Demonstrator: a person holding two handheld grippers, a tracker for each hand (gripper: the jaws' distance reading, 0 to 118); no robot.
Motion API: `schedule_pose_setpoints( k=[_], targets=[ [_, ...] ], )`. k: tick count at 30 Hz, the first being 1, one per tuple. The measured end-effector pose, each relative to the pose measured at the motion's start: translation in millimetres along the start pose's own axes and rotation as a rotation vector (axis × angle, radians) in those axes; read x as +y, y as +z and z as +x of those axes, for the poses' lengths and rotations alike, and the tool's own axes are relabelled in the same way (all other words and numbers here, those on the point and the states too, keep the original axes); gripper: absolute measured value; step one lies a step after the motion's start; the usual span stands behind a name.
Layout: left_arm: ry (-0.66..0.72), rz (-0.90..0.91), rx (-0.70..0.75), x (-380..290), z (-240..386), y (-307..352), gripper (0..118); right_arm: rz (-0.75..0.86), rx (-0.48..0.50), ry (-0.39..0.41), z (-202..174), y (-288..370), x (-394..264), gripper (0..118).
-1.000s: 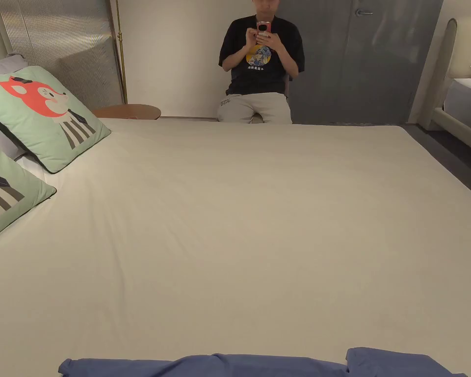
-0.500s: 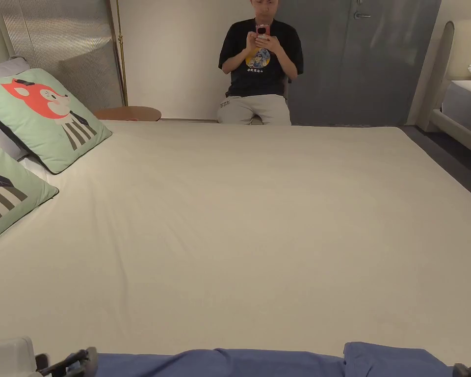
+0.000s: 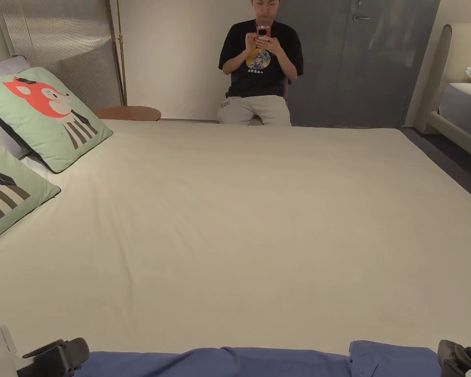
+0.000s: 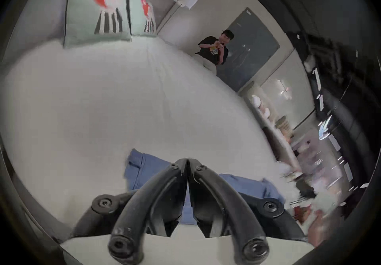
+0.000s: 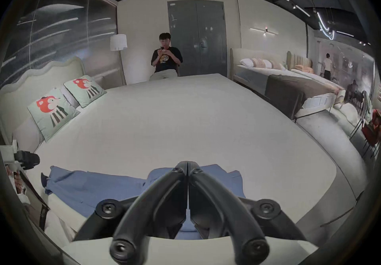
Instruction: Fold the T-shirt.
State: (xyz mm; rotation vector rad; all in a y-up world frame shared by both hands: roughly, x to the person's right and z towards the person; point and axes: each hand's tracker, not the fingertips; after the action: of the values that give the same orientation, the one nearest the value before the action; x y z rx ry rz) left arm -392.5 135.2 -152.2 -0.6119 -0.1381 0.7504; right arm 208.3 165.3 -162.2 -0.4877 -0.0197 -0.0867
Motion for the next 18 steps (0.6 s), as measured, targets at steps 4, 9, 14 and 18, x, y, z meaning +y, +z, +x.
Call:
schedule_pose_setpoints(
  k=[4, 9, 14, 18],
  targets=[
    [0.170, -0.047, -0.074, 10, -54, -10, 97, 0.058, -0.036, 0.027, -26, 3, 0, 1],
    [0.285, -0.122, -0.121, 12, -109, -27, 110, 0.079, -0.024, 0.042, -52, 0, 4, 1],
    [0.315, -0.190, -0.232, 0, -72, -44, 106, 0.069, 0.010, 0.045, -75, -5, 10, 1],
    [0.300, -0.231, -0.243, -4, -45, -56, 104, 0.060, 0.035, 0.056, -80, -10, 13, 1]
  ],
)
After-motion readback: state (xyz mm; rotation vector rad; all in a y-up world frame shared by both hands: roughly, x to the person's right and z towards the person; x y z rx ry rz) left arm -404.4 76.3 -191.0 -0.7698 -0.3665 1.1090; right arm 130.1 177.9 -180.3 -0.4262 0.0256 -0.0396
